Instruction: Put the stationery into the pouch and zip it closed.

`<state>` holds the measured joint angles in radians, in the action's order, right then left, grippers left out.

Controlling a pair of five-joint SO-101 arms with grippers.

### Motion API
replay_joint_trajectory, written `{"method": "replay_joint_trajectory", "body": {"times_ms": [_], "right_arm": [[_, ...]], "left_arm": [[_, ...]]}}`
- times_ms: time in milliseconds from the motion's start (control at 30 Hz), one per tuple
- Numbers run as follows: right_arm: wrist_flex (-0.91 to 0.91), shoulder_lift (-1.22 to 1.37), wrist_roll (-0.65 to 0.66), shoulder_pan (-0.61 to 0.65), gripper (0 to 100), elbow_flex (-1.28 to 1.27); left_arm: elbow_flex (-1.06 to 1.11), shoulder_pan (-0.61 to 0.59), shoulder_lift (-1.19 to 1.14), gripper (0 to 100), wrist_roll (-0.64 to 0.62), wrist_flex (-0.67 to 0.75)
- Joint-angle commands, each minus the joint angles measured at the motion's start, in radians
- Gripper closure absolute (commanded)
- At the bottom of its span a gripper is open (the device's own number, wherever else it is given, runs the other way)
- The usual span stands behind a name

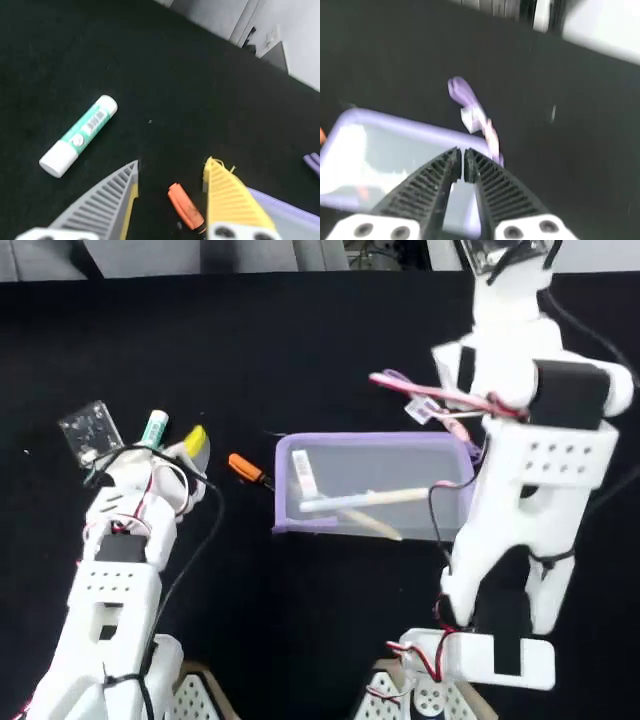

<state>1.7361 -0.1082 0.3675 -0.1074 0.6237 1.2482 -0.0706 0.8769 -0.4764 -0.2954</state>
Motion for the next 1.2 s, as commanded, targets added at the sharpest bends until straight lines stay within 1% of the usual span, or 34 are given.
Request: {"method": "replay_joint_trajectory", "body": {"times_ms": [0,67,167,267,300,367,467,700,867,967,1167], "right_arm": [[-0.048,-0.022,0.049,-0.051,96.1,-0.194],[-0.117,-0.022,0.048,-0.037,90.2,-0.302],[-0.275,-0.018,0.069,-0.018,81.8,-0.47],[-0.414,0.033,0.08,0.003,79.7,-0.591],[-0.442,0.062,0.081,0.008,79.7,-0.611],[-0.473,0.134,0.084,0.012,79.5,-0.615],[-0.47,0.257,0.087,0.009,79.4,-0.536],[-0.466,0.536,0.124,-0.02,79.3,-0.302],[-0.471,0.682,0.226,-0.021,79.6,-0.153],[-0.47,0.742,0.262,-0.021,79.6,-0.05],[-0.48,0.915,0.264,-0.02,79.6,0.15]], "left_arm": [[0.048,-0.002,-0.037,79,0.002,0.18],[0.062,-0.01,-0.035,79,0.002,0.196],[0.067,-0.012,-0.035,79,0.002,0.196],[0.073,-0.012,-0.037,79,0.003,0.195],[0.073,-0.015,-0.04,79,0.006,0.195],[0.071,-0.031,-0.044,79,0.051,0.195],[0.071,-0.041,-0.044,79,0.092,0.196],[0.073,-0.039,-0.046,79,0.094,0.199],[0.073,-0.036,-0.046,79,0.094,0.201],[0.073,-0.036,-0.046,79,0.094,0.201],[0.073,-0.036,-0.046,79,0.094,0.201]]}}
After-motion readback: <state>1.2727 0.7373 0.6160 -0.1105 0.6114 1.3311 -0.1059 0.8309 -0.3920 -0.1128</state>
